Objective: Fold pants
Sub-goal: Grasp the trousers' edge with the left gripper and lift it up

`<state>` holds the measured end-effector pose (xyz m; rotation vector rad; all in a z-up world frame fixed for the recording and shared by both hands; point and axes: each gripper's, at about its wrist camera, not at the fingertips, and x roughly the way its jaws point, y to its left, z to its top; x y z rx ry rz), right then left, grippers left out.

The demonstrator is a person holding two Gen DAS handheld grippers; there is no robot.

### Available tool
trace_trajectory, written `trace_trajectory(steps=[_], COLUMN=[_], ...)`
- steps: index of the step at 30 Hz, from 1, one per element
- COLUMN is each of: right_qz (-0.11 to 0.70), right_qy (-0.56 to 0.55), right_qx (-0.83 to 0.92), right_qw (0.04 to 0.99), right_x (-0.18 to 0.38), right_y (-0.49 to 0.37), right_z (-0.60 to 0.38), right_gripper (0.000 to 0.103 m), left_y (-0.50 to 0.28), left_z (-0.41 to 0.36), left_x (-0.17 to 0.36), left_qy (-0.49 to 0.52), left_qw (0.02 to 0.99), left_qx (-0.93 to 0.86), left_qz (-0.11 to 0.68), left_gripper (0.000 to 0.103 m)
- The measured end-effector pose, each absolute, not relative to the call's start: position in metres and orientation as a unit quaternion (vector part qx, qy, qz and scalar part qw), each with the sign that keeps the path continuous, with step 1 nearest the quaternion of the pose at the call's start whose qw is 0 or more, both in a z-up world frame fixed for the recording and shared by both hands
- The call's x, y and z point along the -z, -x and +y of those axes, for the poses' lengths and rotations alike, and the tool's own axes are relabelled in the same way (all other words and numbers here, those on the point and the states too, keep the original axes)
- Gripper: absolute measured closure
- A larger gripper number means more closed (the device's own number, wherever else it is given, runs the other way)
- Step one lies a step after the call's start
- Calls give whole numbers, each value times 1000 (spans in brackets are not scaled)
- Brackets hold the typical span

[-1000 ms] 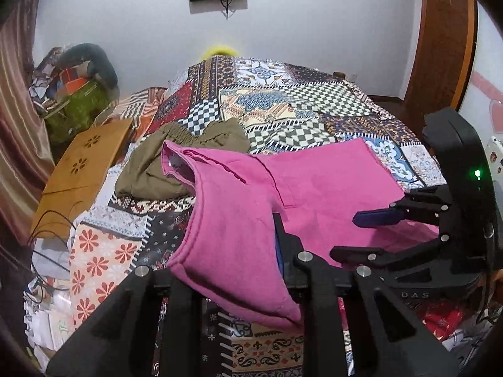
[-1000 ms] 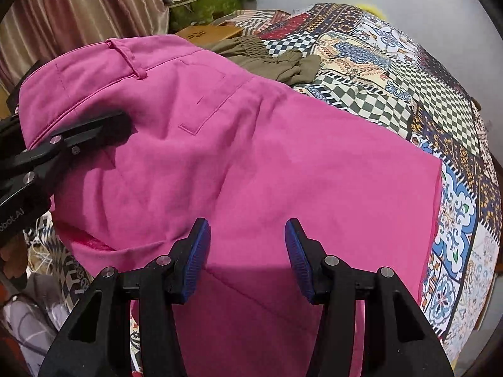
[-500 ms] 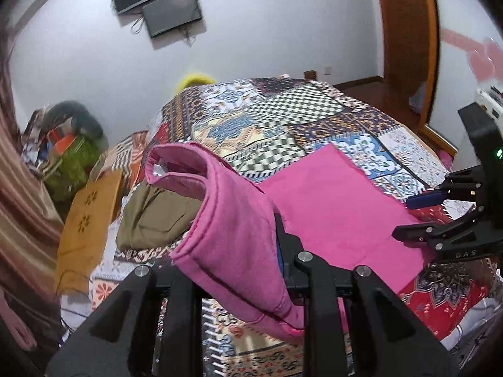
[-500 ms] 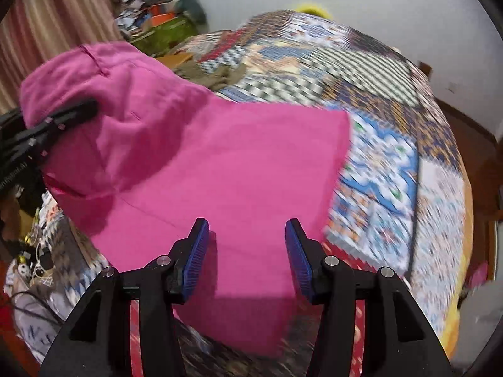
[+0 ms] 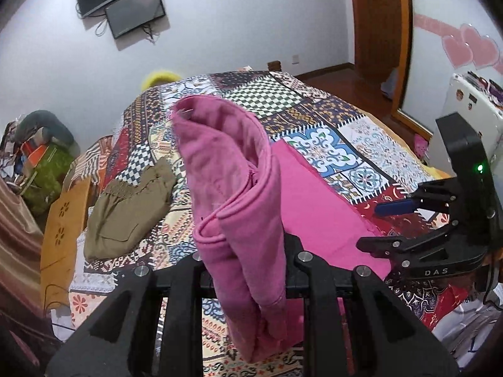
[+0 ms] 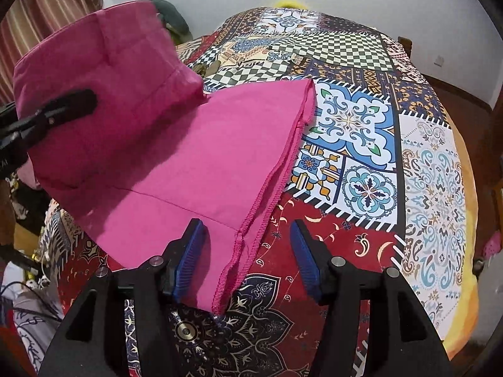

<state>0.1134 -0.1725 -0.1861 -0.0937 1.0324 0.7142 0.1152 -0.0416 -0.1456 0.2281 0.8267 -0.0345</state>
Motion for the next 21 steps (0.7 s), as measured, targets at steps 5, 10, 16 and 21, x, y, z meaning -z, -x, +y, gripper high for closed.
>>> trace_trajectory(steps=[5,10,16,21], right_qz=[482,482,478,482], right_qy=[36,33,32,23], right_qx=[-335,-335,-331,-321], right_qw=[809,809,813,815], right_x=[188,188,184,187], right_y=[-114,-114,-112,-113], right_z=[-174,-175,-178,-186], right_gripper=[50,50,50,50], left_y=[-120,-126,-136,-147], left_z=[-50,-58,-70,-74], left_x=[155,160,167,179], left_qy=[-111,-120,-114,-83], left_qw=[903,898,887,871], left_qx=[26,34,59,85], left_qz=[414,422,443,476], left_gripper=[81,81,81,81])
